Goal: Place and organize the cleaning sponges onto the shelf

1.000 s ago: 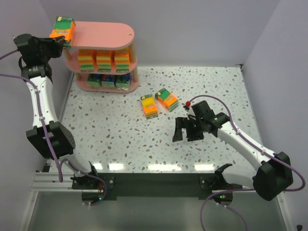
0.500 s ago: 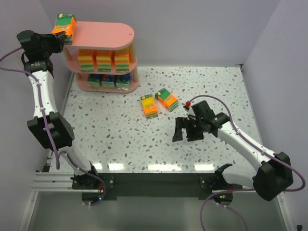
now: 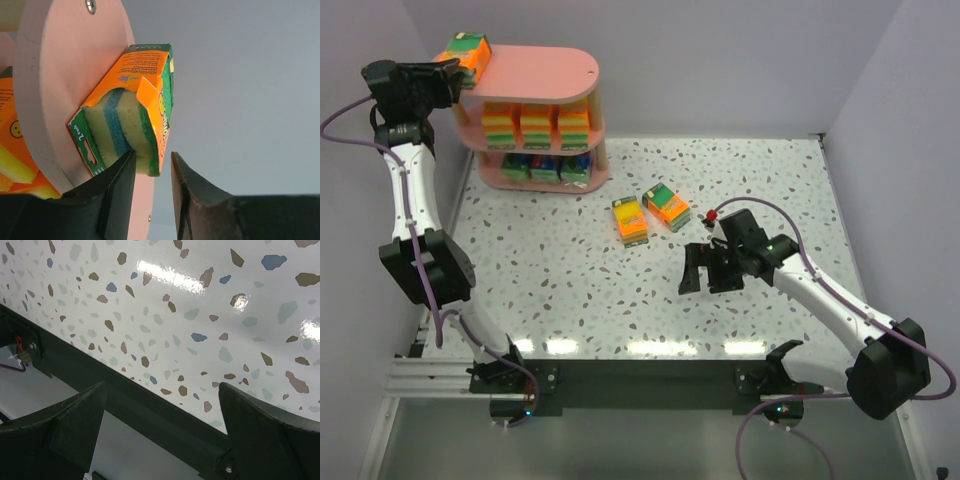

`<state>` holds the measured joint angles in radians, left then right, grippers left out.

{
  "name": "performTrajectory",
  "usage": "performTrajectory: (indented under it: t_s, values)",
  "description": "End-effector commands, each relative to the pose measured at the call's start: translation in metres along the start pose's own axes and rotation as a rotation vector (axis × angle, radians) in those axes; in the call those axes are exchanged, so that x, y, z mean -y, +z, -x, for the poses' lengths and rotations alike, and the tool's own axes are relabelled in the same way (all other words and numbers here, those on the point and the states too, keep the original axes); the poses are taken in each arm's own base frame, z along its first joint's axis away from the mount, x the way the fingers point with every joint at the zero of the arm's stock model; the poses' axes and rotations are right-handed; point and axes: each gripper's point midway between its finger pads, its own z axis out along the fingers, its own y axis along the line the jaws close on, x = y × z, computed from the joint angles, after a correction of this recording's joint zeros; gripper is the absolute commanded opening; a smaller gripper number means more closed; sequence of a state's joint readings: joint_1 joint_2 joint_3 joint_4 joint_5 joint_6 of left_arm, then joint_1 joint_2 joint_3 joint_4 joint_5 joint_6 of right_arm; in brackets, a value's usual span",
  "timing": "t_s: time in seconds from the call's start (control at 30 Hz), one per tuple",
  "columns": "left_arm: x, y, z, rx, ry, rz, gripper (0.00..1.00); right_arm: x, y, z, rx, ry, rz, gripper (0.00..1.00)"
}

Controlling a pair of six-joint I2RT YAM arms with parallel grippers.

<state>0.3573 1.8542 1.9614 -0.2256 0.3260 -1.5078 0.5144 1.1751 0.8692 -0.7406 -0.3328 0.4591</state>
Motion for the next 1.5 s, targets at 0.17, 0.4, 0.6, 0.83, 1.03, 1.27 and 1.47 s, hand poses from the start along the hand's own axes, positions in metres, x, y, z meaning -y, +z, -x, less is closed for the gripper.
performTrajectory:
  t_s: [0.17, 0.4, 0.6, 0.83, 1.03, 1.27, 1.47]
  values:
    - [0.056, -0.032, 0.001, 0.052, 0.043, -0.118, 0.43, -0.007, -0.007, 0.009, 0.044, -0.03, 0.029, 0.98]
    - [0.082, -0.073, -0.006, 0.088, 0.07, -0.197, 0.5, -0.007, -0.006, 0.007, 0.039, -0.029, 0.036, 0.98]
    - [0.086, -0.113, -0.04, 0.014, 0.139, -0.254, 0.52, -0.006, -0.006, 0.006, 0.038, -0.028, 0.032, 0.98]
    - [-0.036, -0.162, -0.16, -0.135, 0.338, -0.07, 0.55, 0.0, -0.006, 0.007, 0.05, -0.01, 0.002, 0.99]
    - [-0.167, -0.208, -0.271, -0.356, 0.328, 0.089, 0.55, 0.002, -0.01, 0.013, 0.077, 0.006, -0.027, 0.99]
    - [-0.23, -0.208, -0.357, -0.469, 0.289, 0.204, 0.55, 0.003, -0.017, 0.013, 0.095, 0.024, -0.042, 0.99]
    - [-0.271, -0.185, -0.384, -0.457, 0.236, 0.307, 0.55, 0.003, -0.026, 0.012, 0.114, 0.029, -0.053, 0.99]
